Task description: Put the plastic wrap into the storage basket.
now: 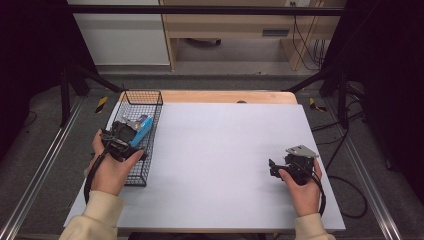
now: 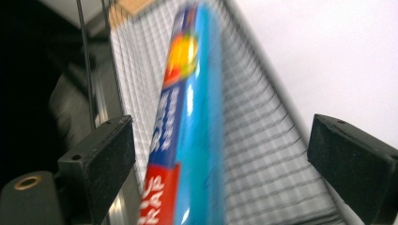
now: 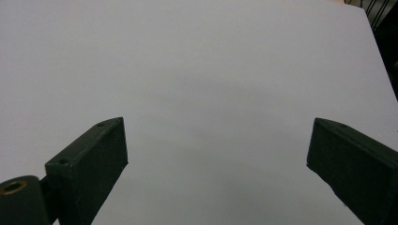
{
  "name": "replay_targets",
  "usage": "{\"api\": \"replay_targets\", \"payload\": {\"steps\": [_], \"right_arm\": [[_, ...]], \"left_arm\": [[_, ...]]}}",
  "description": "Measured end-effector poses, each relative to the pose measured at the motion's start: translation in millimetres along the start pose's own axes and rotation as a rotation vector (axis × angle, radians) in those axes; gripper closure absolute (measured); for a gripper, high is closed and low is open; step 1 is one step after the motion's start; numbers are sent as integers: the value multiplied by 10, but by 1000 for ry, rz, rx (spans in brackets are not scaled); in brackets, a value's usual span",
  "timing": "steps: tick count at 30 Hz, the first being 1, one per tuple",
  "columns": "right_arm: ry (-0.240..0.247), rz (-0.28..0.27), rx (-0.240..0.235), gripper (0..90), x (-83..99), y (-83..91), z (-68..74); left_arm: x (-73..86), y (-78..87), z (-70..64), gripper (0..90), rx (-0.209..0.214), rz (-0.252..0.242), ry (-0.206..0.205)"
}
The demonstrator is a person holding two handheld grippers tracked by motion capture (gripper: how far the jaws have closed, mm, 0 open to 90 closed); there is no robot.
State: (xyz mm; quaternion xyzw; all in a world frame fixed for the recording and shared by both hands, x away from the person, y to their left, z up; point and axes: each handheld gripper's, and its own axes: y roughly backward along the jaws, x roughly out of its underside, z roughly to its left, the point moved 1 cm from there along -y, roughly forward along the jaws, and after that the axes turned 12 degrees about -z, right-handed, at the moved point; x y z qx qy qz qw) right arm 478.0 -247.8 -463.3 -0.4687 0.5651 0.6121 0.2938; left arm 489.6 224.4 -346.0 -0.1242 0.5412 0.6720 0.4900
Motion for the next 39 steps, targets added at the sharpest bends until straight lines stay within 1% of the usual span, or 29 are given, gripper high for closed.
{"api": "replay_targets", "payload": {"steps": [2, 3, 4, 5, 6, 8, 10, 13, 16, 19, 21, 22, 23, 24, 27, 28, 31, 33, 36, 38, 39], "right_arm": [[2, -5, 5, 57, 0, 6, 2], [5, -7, 7, 56, -4, 12, 8], [5, -7, 7, 56, -4, 12, 8], [12, -14, 9, 55, -13, 22, 11], [12, -14, 9, 55, -13, 22, 11], [16, -23, 11, 53, -16, 35, 18], [21, -28, 12, 51, -14, 54, 24], [22, -39, 15, 50, -12, 92, 32], [21, -47, 17, 48, -6, 131, 35], [18, -49, 21, 47, 5, 167, 32], [17, -52, 27, 47, 13, 189, 26], [16, -52, 27, 47, 17, 201, 23], [16, -52, 30, 47, 22, 213, 19], [15, -52, 31, 47, 25, 219, 18], [16, -53, 38, 47, 38, 241, 7], [15, -53, 39, 47, 44, 247, 3], [9, -51, 42, 47, 58, 266, -7], [6, -51, 44, 46, 68, 277, -16], [-1, -50, 46, 46, 85, 297, -31], [-6, -49, 48, 46, 97, 310, -40], [-6, -47, 49, 46, 103, 315, -45]], "left_arm": [[-54, 70, -61, 63, 36, -66, 10], [-102, 129, -116, 62, 73, -109, 5], [-102, 129, -116, 61, 73, -109, 5], [-158, 188, -204, 60, 118, -161, 1], [-158, 188, -204, 55, 118, -161, 1], [-200, 224, -293, 53, 157, -196, -11], [-233, 239, -391, 51, 188, -214, -28], [-271, 231, -511, 50, 231, -237, -35], [-301, 194, -617, 50, 277, -286, -34], [-316, 146, -713, 51, 305, -302, -55], [-321, 118, -779, 51, 338, -323, -42], [-326, 102, -815, 51, 351, -330, -46], [-327, 91, -840, 52, 356, -334, -46], [-329, 78, -868, 53, 359, -336, -61], [-333, 28, -961, 54, 379, -348, -82], [-329, 14, -997, 55, 395, -342, -85], [-322, -35, -1082, 55, 412, -346, -107], [-310, -78, -1130, 57, 411, -352, -112], [-281, -147, -1203, 58, 436, -357, -119], [-256, -187, -1240, 58, 449, -360, -139], [-241, -210, -1263, 58, 457, -366, -135]]}}
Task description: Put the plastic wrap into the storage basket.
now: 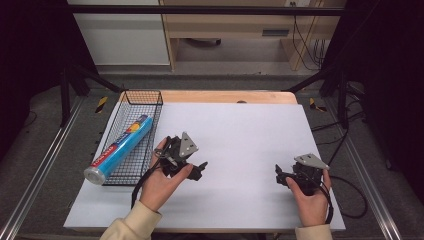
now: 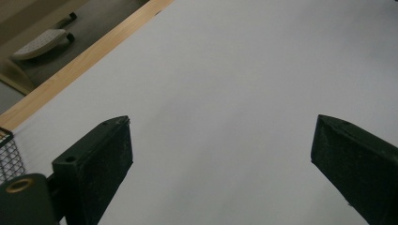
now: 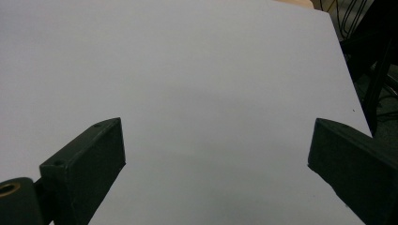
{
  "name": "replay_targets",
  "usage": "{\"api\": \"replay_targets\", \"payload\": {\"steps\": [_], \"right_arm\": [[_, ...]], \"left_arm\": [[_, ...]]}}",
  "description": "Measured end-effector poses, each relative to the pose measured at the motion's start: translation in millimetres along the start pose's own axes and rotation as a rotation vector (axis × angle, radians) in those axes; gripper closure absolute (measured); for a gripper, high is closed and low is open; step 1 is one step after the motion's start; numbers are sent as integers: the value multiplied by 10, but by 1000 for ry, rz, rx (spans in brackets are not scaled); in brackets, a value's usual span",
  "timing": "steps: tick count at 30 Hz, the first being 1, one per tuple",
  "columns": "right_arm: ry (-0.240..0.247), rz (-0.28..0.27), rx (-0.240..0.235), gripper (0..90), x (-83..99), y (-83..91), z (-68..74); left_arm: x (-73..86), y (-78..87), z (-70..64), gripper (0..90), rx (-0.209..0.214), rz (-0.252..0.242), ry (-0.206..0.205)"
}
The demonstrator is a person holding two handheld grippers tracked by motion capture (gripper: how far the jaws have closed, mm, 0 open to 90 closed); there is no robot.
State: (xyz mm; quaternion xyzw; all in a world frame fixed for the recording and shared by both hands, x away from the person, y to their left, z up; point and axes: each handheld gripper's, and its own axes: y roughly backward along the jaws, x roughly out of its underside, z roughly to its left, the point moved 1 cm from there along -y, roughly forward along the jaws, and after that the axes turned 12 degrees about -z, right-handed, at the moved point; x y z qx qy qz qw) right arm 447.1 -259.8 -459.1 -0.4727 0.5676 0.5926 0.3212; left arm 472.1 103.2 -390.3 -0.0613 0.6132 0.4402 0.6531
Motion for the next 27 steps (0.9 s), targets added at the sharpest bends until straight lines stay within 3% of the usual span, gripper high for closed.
{"api": "replay_targets", "payload": {"steps": [7, 15, 21, 25, 27], "right_arm": [[-5, 8, 2, 45, 31, 21, -27], [-30, 30, -11, 40, 106, -2, -67], [-29, 40, -15, 48, 161, 6, -97], [-33, 32, -8, 58, 196, -3, -119], [-34, 12, -12, 58, 201, -11, -132]], "left_arm": [[186, -155, -54, 58, 54, -15, 16], [496, -268, -58, 58, 75, -49, 45], [674, -167, -12, 58, 67, -86, 49], [776, -53, 13, 58, 44, -129, 74], [787, -9, 14, 58, 36, -134, 60]]}}
